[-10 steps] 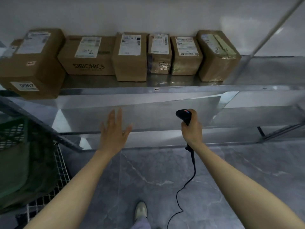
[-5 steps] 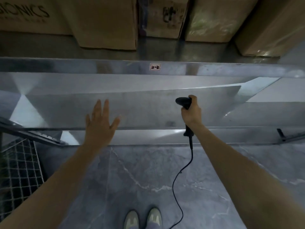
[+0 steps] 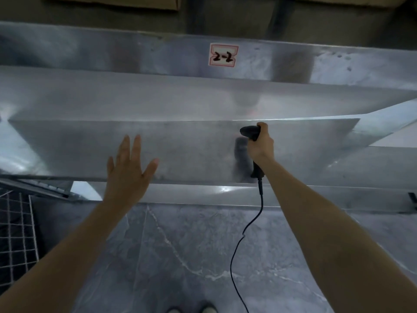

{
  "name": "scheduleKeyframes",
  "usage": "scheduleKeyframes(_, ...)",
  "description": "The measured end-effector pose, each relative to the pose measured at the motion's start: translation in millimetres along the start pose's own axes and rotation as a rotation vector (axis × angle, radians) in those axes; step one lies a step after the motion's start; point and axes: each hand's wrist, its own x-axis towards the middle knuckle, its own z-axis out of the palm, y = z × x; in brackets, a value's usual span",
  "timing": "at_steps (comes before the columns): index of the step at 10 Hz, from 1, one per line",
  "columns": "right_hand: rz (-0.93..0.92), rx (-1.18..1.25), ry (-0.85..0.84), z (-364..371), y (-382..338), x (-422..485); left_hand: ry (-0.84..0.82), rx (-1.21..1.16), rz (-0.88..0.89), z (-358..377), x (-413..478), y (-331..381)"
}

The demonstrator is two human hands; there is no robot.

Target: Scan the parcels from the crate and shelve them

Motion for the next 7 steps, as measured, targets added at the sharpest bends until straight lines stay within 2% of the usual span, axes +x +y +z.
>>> scheduleKeyframes(2, -0.023, -0.038, -0.013, 7, 2, 17, 0.033, -0.010, 0.007, 7, 10, -2)
scheduleKeyframes(6, 0.048, -0.114, -0.132, 2, -4, 23, 0.067, -0.006, 0.041, -8, 14, -8)
scheduleKeyframes(7, 0.064, -0.130, -0.082, -8, -9, 18, 0.086, -0.016, 0.038, -17, 8, -4)
